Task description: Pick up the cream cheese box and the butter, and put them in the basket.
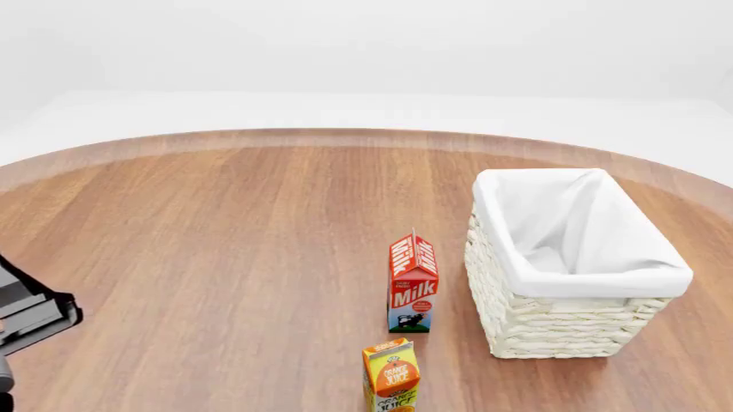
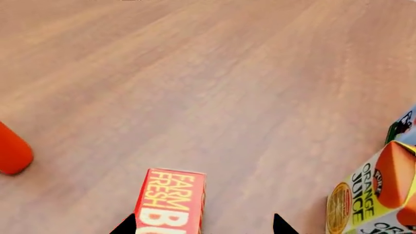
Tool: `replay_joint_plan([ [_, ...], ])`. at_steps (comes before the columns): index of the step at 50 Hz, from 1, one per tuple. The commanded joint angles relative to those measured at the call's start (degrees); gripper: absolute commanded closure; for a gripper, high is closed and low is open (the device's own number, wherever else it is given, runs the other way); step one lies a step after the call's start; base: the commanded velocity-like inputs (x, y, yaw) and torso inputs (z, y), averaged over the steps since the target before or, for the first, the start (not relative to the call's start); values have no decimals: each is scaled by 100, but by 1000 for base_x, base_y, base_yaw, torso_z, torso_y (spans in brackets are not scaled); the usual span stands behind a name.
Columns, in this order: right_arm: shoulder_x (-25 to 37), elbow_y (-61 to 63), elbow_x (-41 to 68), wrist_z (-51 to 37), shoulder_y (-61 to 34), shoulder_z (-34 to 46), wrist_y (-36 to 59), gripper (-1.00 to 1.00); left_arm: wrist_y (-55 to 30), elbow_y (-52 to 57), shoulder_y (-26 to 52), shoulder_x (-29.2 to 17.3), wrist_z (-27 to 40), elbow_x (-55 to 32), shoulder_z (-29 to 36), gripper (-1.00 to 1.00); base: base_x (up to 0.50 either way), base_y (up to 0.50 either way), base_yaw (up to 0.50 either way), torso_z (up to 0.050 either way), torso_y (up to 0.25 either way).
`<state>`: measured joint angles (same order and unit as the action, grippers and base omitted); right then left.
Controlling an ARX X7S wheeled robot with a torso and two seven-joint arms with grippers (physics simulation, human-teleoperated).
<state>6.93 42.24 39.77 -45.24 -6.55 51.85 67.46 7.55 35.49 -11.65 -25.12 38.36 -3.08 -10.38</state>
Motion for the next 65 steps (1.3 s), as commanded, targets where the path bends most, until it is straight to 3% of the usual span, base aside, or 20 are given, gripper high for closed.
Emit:
replay_joint_plan([
  [1,-315,-19,267,77,158,-405,19,-100,105,-54,-36,105,-110,46,-205,-100,0,0,0,0,0],
  [23,-524,-347,366,-438,178,-6,102,-100,239,-257,-83,93,-74,-135,-386,-100,0,0,0,0,0],
  [34,-638,-477,1063,-761,354,-353,-2,-100,311,-336,-121,85,-41,-224,-526,-100,0,0,0,0,0],
  [65,-354,-864,1383,-1241,122,-42,-326,-100,314,-293,-195,69,10,-295,-685,-100,0,0,0,0,0],
])
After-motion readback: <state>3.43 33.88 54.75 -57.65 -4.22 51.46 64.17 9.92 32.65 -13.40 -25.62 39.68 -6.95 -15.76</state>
